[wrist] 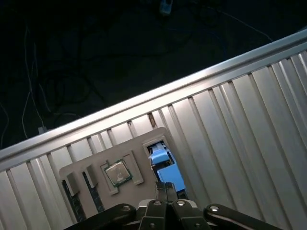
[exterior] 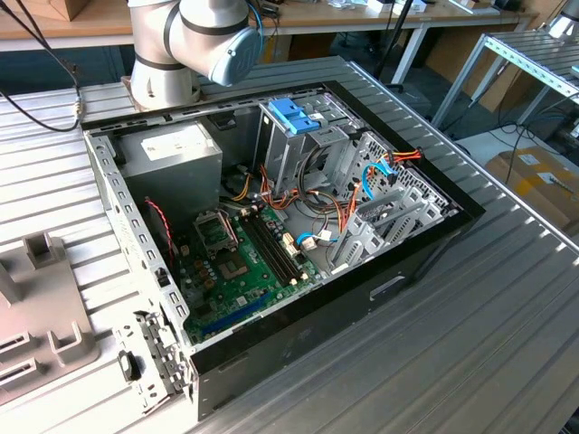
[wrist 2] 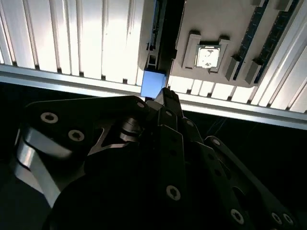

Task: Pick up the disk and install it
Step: 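Pick up the disk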

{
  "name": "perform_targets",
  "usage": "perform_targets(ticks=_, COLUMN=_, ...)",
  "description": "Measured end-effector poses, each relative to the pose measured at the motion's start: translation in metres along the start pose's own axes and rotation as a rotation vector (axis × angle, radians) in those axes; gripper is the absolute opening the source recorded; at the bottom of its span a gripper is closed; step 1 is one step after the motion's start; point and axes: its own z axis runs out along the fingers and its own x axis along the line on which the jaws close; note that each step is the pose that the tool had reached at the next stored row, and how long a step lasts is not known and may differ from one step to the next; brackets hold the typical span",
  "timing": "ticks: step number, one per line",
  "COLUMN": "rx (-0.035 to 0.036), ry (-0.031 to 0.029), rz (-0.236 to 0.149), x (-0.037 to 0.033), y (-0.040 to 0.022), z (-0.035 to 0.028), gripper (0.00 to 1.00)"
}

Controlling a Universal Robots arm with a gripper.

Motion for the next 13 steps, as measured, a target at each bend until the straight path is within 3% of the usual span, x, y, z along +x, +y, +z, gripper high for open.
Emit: perform_targets(ticks=13, rx=0.0049, ry=0.0070, rz=-0.227, x=-0.0001, y=-0.0002, z=0.0001, gripper=0.11)
